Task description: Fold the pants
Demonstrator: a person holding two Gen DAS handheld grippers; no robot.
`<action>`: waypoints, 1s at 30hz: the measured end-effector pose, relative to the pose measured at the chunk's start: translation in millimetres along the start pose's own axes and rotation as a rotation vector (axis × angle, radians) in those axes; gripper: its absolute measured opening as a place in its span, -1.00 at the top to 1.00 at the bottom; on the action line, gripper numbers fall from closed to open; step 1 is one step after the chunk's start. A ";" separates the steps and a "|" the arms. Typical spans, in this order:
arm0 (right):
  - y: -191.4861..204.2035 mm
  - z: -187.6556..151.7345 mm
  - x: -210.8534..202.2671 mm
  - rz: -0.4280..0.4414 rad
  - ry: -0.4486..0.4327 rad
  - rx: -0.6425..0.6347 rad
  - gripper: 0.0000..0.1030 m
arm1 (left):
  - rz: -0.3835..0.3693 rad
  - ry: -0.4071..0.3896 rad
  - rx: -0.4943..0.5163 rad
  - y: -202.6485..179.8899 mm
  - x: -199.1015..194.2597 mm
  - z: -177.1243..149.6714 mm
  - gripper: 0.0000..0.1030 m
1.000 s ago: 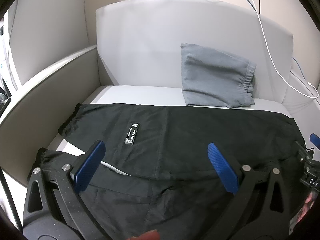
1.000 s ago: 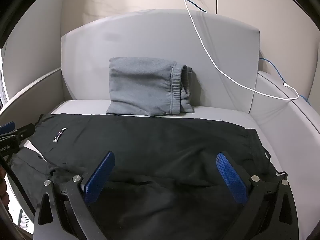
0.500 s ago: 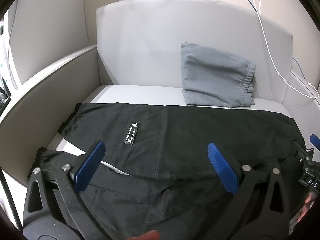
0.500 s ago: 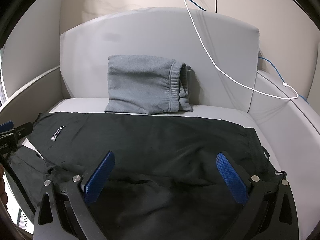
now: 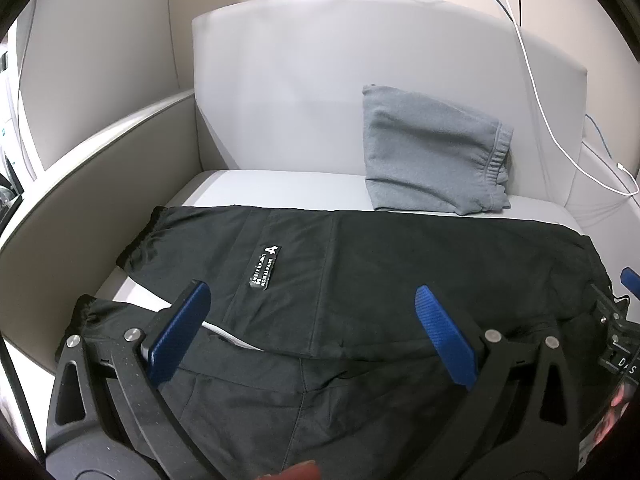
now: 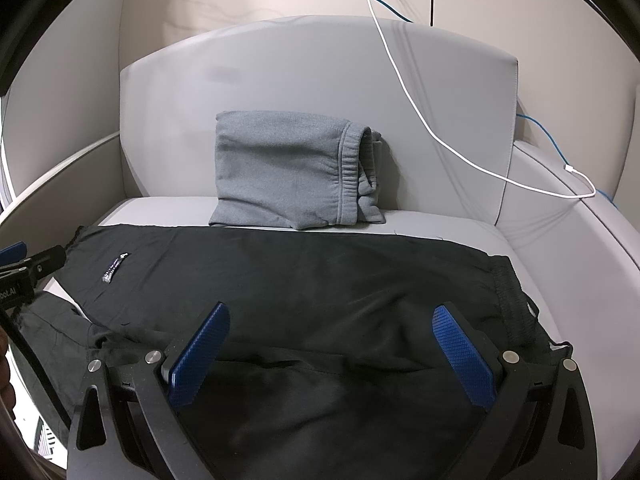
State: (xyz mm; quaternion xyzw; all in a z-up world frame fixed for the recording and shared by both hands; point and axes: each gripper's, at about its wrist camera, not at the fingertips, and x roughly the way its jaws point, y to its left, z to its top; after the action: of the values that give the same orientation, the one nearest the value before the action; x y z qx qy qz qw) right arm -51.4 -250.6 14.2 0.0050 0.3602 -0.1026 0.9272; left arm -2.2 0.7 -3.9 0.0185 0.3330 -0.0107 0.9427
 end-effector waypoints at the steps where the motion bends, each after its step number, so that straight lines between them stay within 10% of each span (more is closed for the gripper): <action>1: -0.1 0.2 0.2 0.001 0.001 0.000 -1.00 | -0.002 0.000 0.000 0.7 0.3 0.4 -0.98; 30: 2.0 -2.9 3.6 0.000 0.016 -0.006 -1.00 | -0.004 0.002 -0.001 -0.3 0.5 -0.1 -0.98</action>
State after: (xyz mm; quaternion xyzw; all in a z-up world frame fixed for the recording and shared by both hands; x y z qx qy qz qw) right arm -50.3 -249.1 9.5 0.0030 0.3679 -0.1014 0.9243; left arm -1.9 0.4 -4.4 0.0175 0.3340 -0.0125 0.9423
